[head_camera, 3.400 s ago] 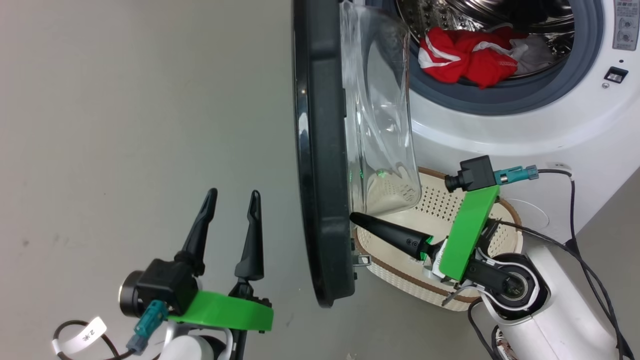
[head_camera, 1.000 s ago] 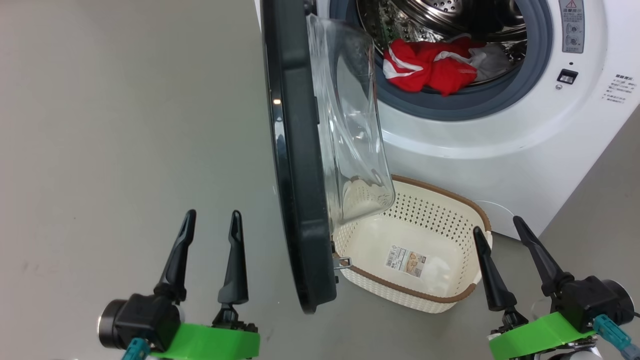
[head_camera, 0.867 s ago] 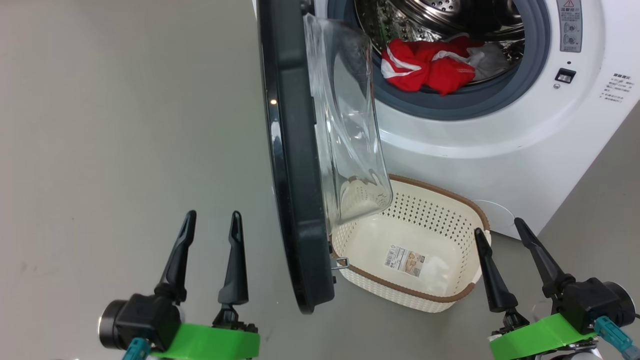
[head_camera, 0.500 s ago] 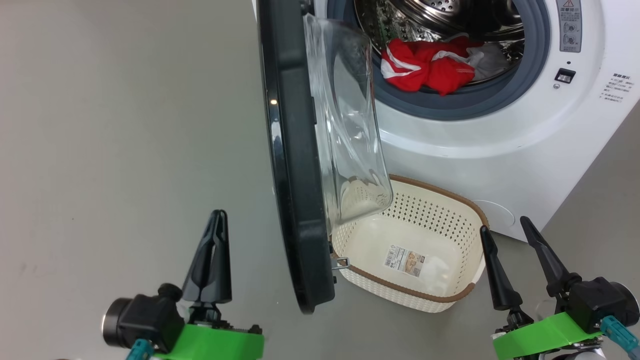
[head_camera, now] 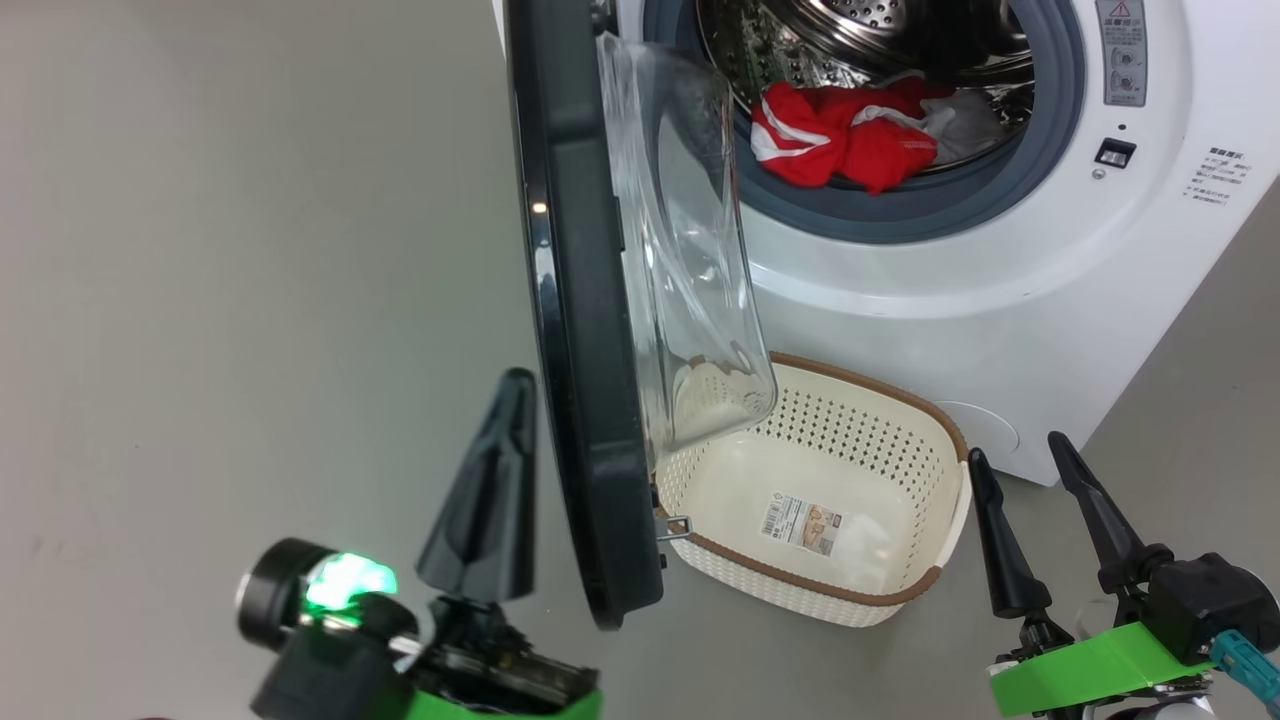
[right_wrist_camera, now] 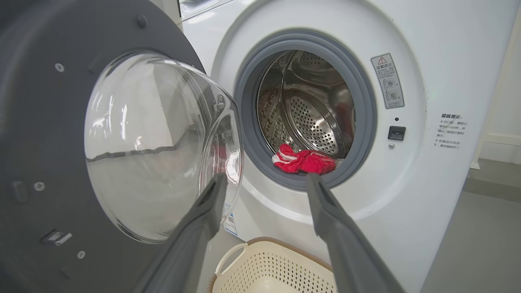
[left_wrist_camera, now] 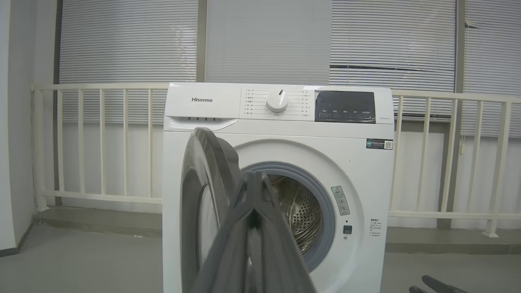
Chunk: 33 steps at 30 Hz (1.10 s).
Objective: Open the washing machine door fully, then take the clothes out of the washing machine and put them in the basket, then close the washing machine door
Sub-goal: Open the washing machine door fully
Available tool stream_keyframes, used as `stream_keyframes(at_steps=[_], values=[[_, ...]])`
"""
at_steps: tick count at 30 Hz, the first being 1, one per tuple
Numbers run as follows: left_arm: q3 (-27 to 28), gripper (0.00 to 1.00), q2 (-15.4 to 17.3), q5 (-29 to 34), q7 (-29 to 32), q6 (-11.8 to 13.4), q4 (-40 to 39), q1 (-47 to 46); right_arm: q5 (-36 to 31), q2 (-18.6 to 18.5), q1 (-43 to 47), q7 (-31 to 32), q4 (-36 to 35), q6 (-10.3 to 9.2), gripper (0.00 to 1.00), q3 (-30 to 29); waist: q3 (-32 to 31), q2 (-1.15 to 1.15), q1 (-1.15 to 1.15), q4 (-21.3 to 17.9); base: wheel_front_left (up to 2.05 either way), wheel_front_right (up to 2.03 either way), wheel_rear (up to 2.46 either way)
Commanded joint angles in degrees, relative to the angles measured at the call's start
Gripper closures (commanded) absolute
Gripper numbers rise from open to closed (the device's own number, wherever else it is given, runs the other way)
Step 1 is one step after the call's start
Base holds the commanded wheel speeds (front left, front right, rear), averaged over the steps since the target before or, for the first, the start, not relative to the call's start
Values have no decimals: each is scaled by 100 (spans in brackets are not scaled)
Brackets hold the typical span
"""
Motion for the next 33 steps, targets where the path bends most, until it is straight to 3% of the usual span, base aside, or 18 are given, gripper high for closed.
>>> stream_keyframes(at_steps=[1, 10, 19, 22, 33], values=[[3, 100, 53, 7, 48, -67, -286, -233, 22, -15, -77, -37, -143, 35, 0, 140, -8, 0, 0, -13, 0, 0, 0], [-819, 100, 53, -193, 549, -215, -316, -345, 67, -15, -89, -37, -123, 35, 0, 180, 12, 0, 0, -62, 0, 0, 0], [-1079, 100, 62, -511, 1030, -249, 651, -611, 43, -15, -131, -37, -96, 35, 0, 198, 106, 0, 0, -146, 0, 0, 0], [-1119, 100, 60, -497, 1038, -181, 959, -717, 48, -15, -141, -37, -81, 35, 0, 215, 123, 0, 0, -167, 0, 0, 0], [-881, 100, 113, -373, 1039, 425, 1528, -860, 75, -15, -153, -37, -74, 35, 0, 180, 160, 0, 0, -183, 0, 0, 0]])
